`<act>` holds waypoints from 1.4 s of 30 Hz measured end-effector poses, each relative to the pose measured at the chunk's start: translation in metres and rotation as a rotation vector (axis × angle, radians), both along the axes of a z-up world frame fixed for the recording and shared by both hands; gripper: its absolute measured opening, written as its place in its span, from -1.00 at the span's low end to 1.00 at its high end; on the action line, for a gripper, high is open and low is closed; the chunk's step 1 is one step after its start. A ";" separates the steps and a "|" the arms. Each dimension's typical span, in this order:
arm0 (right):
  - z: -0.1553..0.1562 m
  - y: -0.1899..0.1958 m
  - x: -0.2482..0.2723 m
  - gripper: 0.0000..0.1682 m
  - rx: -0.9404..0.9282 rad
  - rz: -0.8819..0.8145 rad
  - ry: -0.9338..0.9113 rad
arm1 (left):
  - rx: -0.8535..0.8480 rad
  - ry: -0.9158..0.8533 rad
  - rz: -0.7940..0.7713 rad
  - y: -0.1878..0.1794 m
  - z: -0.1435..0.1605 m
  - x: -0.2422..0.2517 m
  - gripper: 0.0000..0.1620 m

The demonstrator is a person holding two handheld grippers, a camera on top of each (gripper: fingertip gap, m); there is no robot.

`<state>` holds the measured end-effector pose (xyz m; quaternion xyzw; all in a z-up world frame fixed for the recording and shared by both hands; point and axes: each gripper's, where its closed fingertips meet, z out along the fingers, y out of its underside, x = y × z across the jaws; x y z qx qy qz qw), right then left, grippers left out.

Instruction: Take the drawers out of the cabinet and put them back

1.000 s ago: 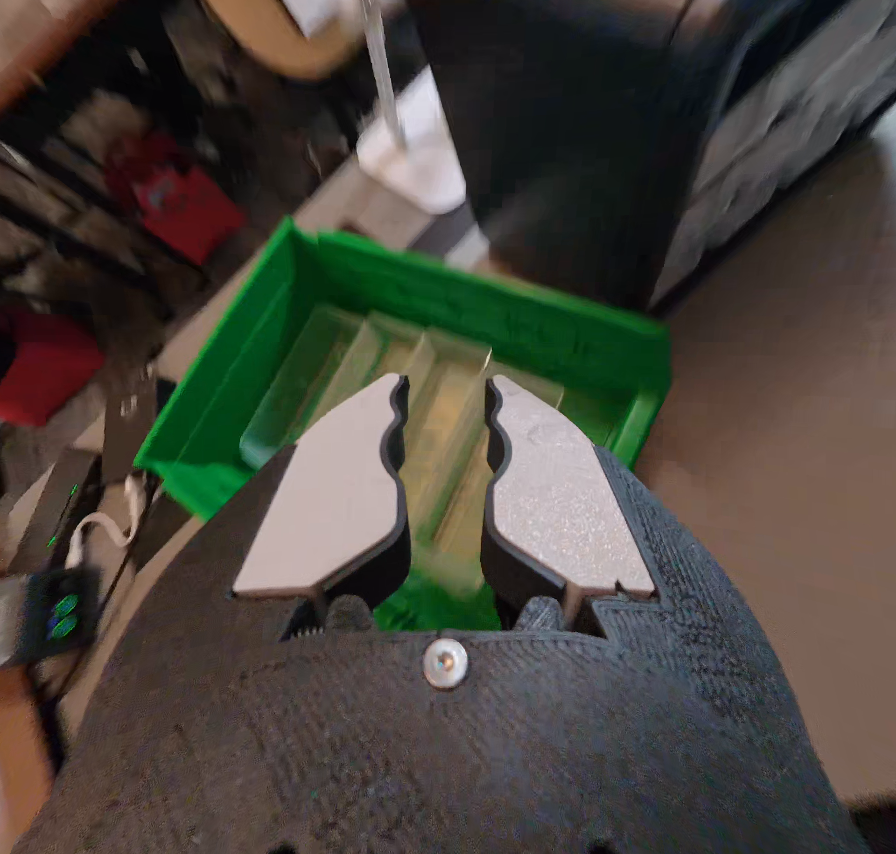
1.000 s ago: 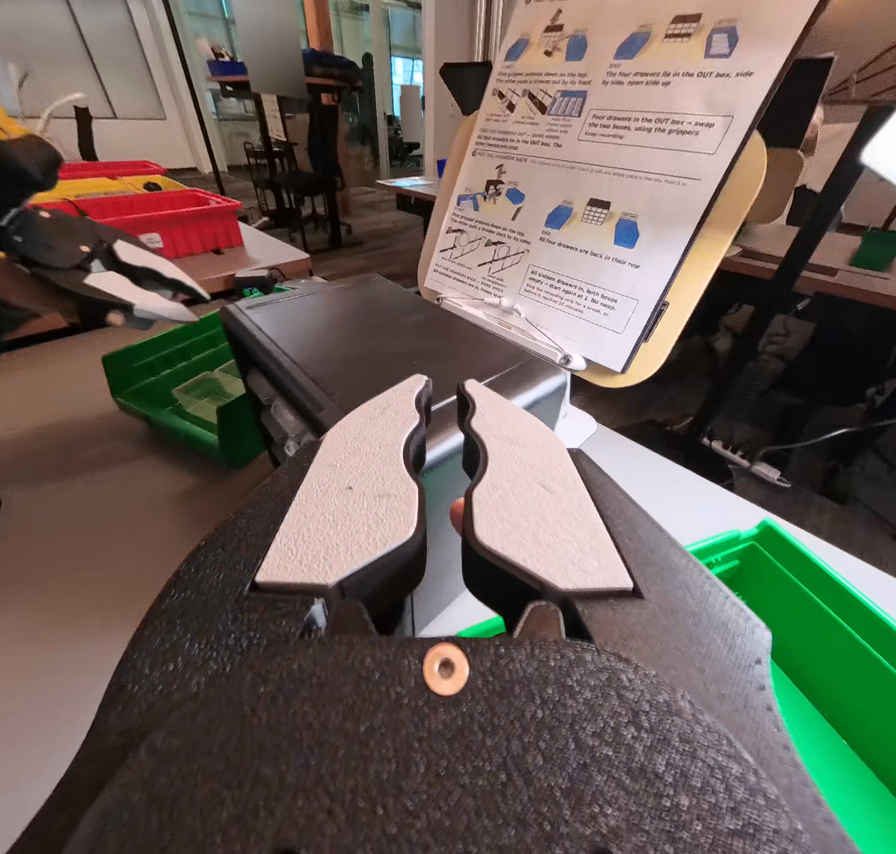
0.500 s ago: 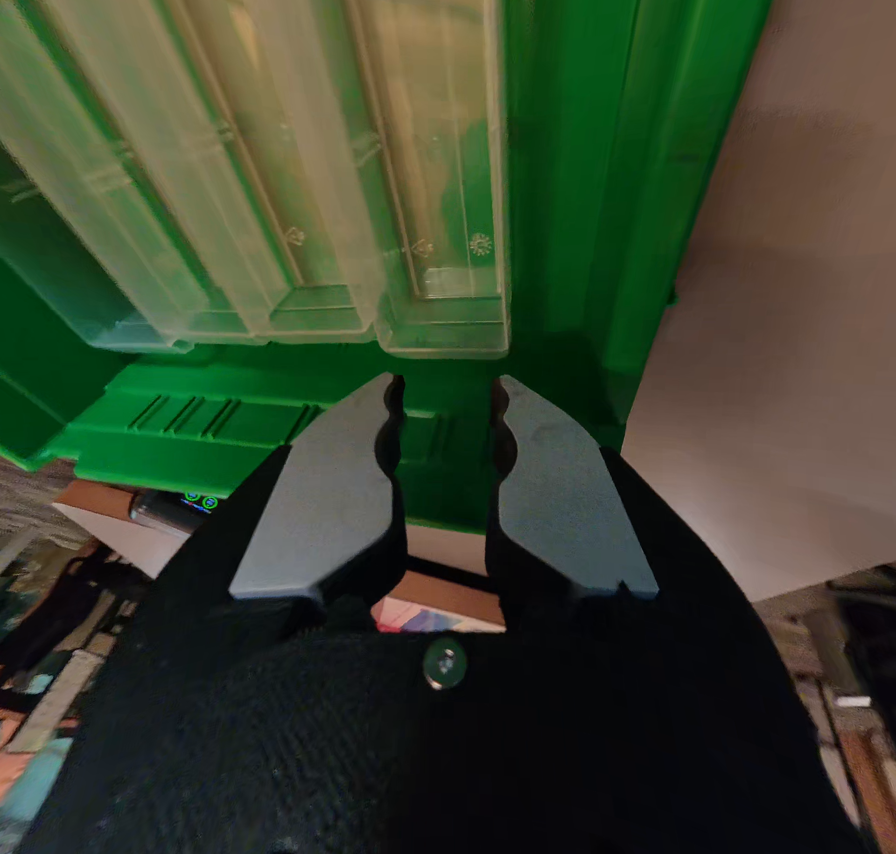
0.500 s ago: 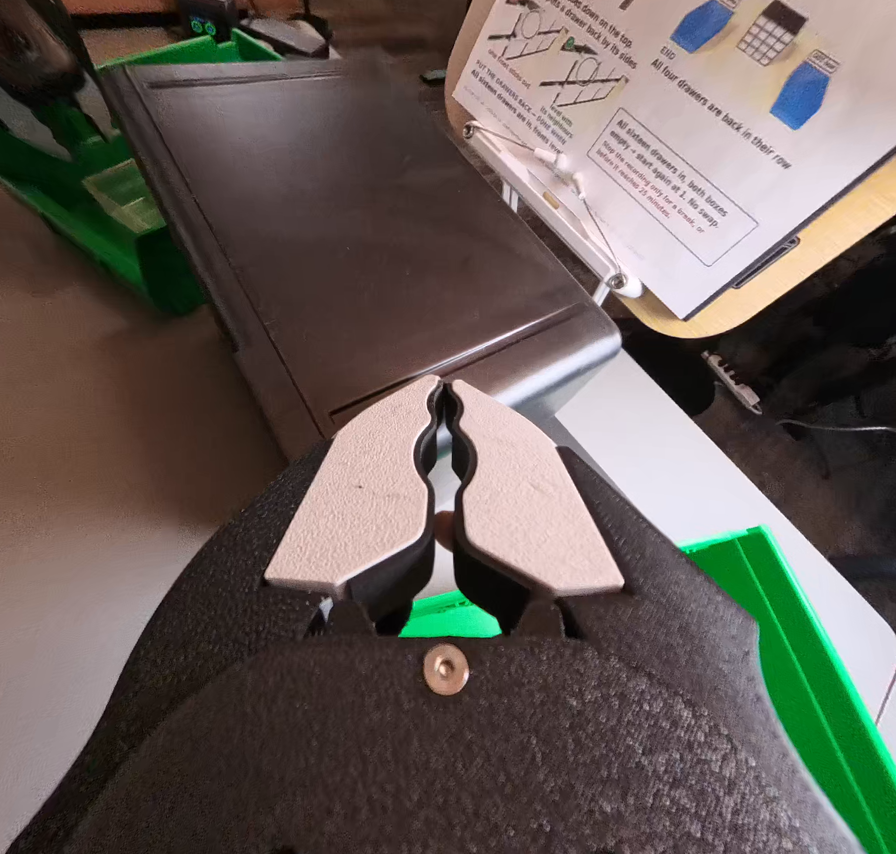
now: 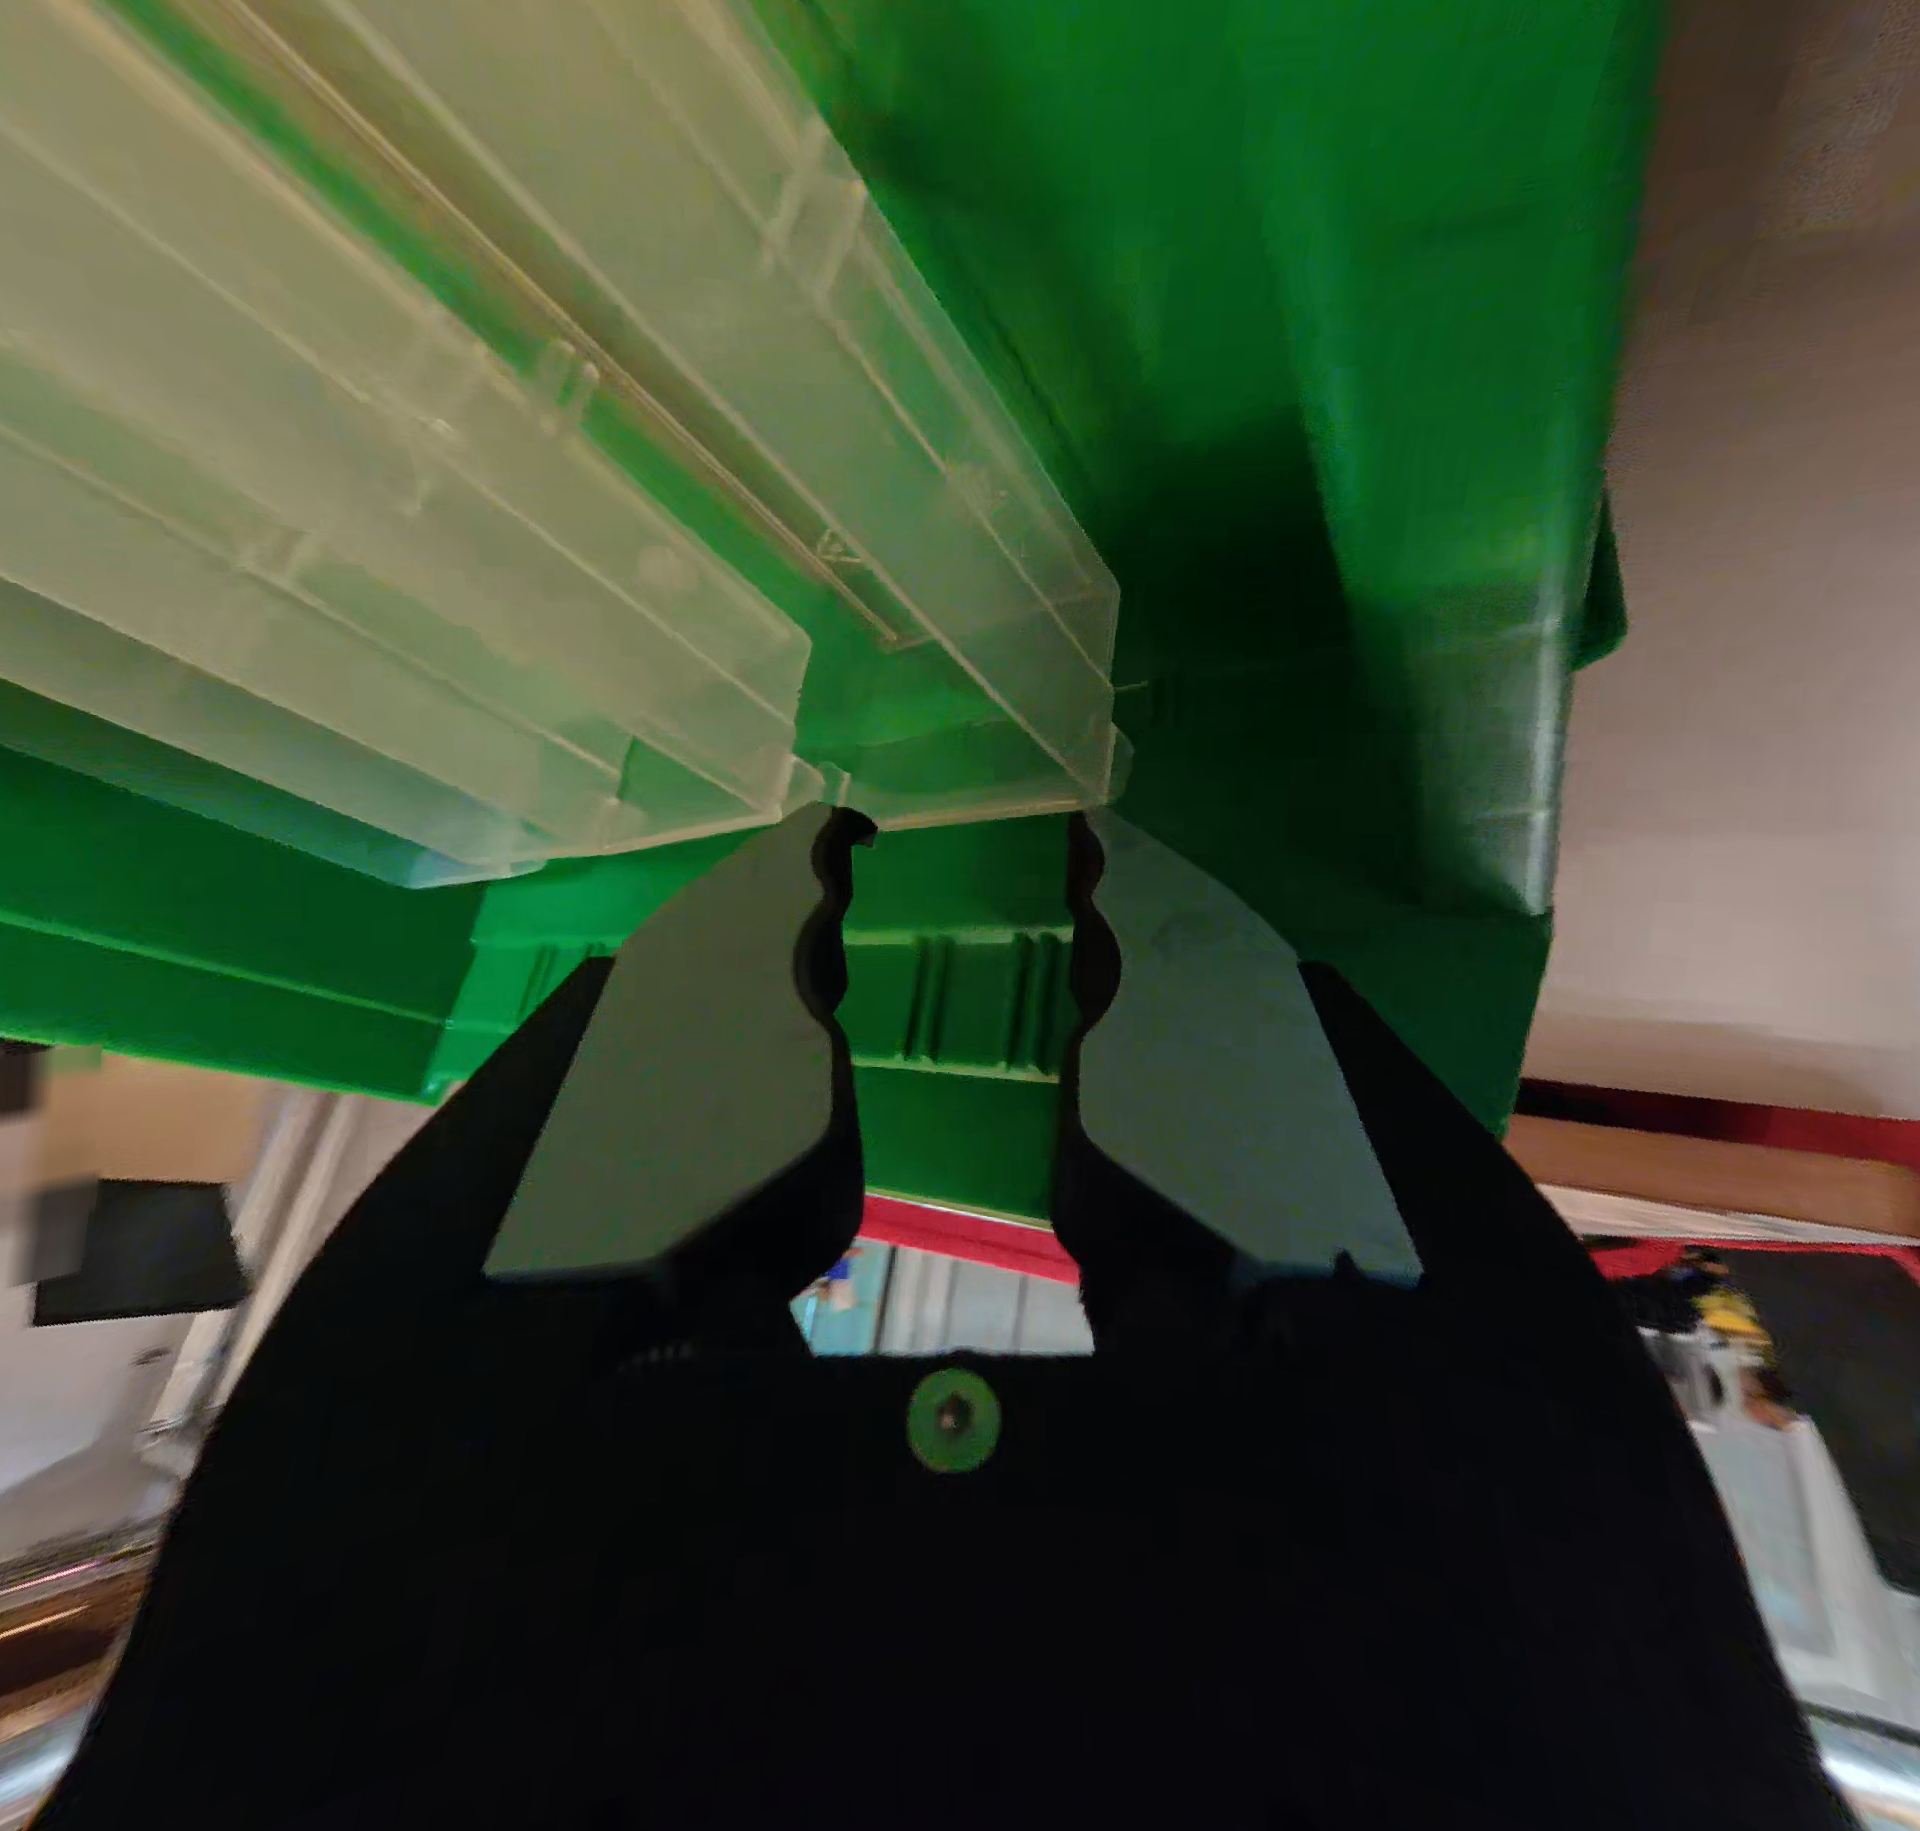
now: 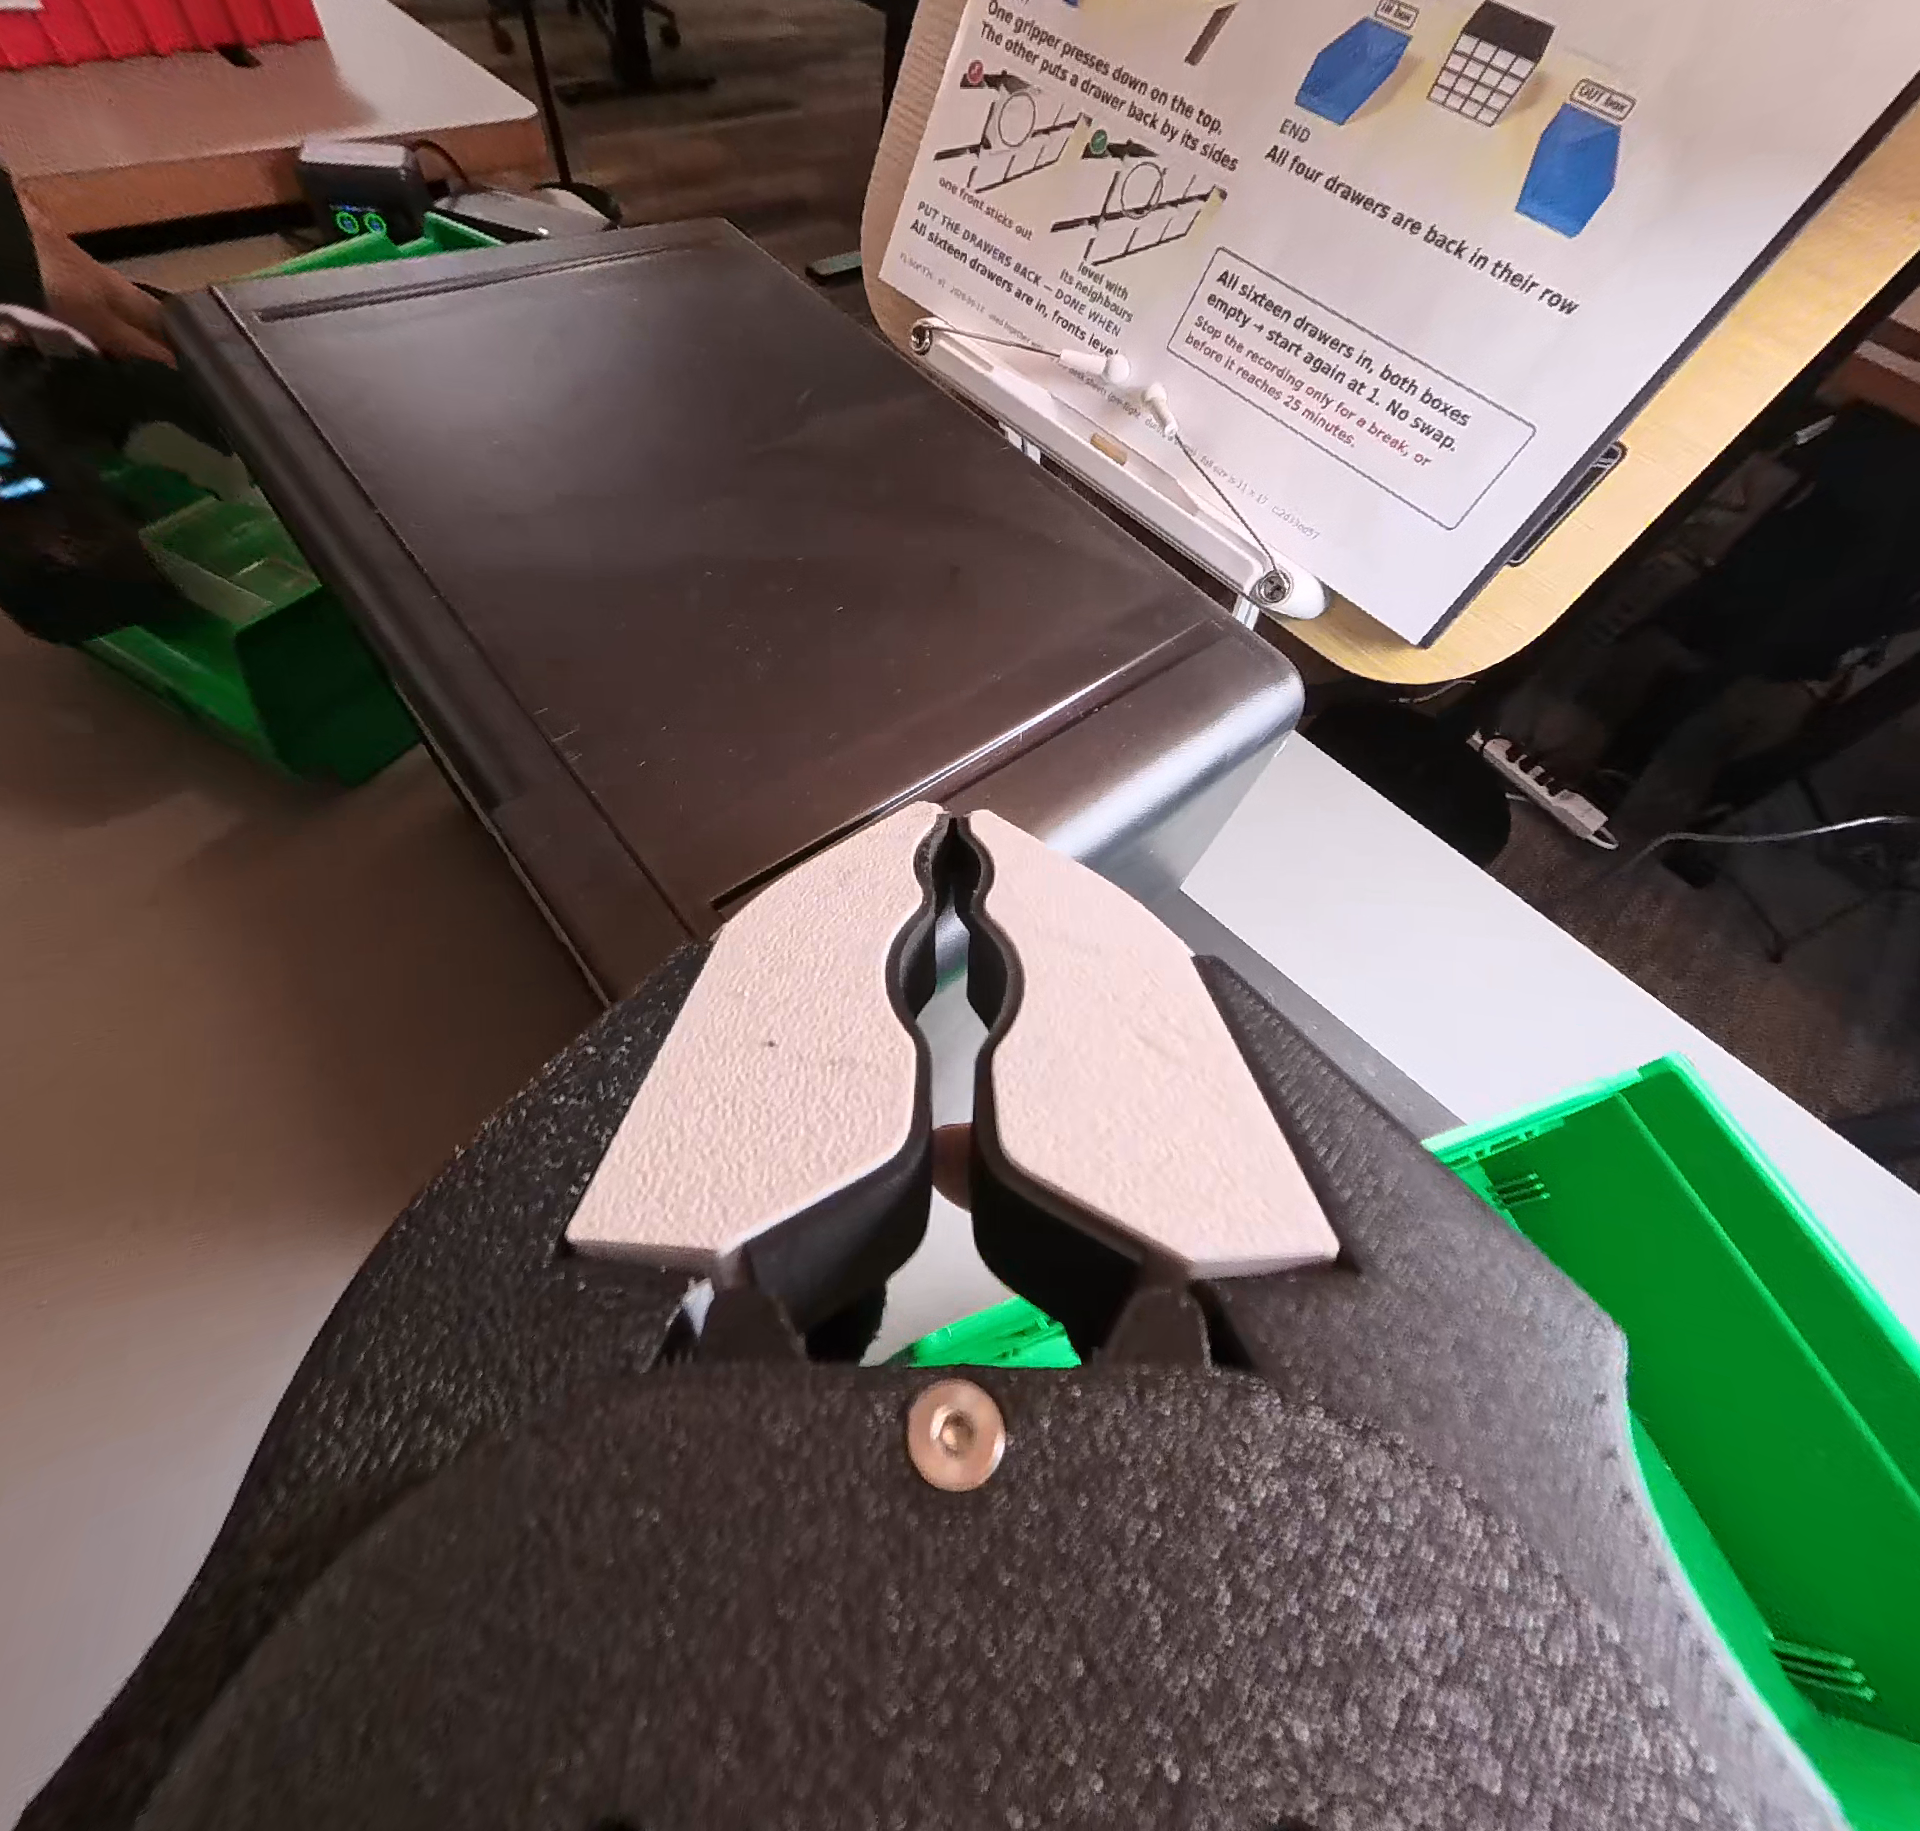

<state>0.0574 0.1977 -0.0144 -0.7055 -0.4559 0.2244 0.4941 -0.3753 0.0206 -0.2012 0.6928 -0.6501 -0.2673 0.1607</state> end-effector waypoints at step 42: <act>0.001 0.000 0.000 -1.00 -0.041 0.041 0.115 | -0.004 -0.871 0.352 -0.051 0.118 0.149 -0.84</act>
